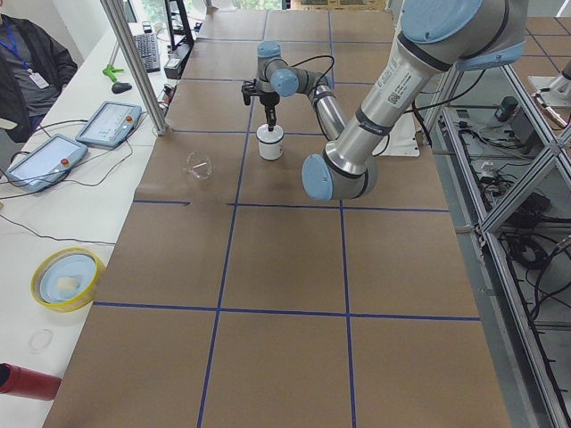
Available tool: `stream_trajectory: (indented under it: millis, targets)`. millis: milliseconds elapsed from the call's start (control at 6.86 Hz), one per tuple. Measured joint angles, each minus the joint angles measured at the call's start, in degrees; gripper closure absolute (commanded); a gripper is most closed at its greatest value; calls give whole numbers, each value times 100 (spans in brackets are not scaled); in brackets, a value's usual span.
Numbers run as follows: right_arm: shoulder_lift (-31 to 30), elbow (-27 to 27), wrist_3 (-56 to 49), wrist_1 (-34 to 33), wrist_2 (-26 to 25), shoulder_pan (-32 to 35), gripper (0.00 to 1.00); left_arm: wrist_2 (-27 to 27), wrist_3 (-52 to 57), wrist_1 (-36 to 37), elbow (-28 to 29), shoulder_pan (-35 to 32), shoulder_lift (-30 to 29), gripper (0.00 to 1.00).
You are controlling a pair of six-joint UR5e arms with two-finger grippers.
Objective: Place funnel on cup
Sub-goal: 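Lower the left gripper and grasp the white lid's knob, then lift the white lid off the mug and carry it nearer the robot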
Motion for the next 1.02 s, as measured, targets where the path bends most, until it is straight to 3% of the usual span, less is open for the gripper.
stream_trajectory:
  millis: [291,583,728,1020]
  targets:
    - [0,0,0,0,0,0,0,-2,27,137,-182,-18,-1,100]
    - [0,0,0,0,0,0,0,4,295,779,-982,-198,153,100]
    - [0,0,0,0,0,0,0,16,424,927,-1514,-269,495,100]
    - [0,0,0,0,0,0,0,67,497,461,-2205,-227,1367,100]
